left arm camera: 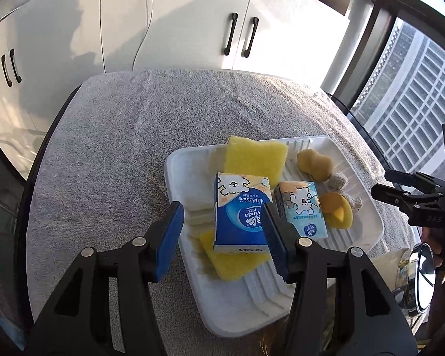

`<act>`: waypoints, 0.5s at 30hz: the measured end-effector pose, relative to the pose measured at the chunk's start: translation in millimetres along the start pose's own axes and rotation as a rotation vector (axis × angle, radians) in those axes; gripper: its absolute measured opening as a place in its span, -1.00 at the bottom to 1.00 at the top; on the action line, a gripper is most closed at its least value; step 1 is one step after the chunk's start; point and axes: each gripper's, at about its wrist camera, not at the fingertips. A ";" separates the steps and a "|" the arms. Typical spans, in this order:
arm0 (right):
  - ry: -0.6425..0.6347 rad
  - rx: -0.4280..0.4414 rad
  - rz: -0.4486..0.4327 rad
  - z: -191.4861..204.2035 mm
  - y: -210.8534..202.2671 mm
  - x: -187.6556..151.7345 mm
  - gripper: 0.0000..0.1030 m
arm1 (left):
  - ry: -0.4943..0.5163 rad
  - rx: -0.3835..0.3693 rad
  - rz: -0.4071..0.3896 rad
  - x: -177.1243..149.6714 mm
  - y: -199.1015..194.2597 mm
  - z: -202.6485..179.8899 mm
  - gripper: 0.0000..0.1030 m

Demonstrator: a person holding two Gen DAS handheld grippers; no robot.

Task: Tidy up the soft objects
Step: 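Open both tools to drop the tissue pack and knit sock into the tray, then move both tools back toward the white scrunchie and mint-green cloth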

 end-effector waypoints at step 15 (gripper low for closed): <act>0.108 -0.169 -0.047 -66.2 -38.6 -67.3 0.67 | -0.026 0.546 -0.139 -70.9 -65.4 59.1 0.01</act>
Point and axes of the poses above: each gripper's, at about its wrist camera, not at the fingertips, and y roughly the way its jaws point, z to its left, x to its top
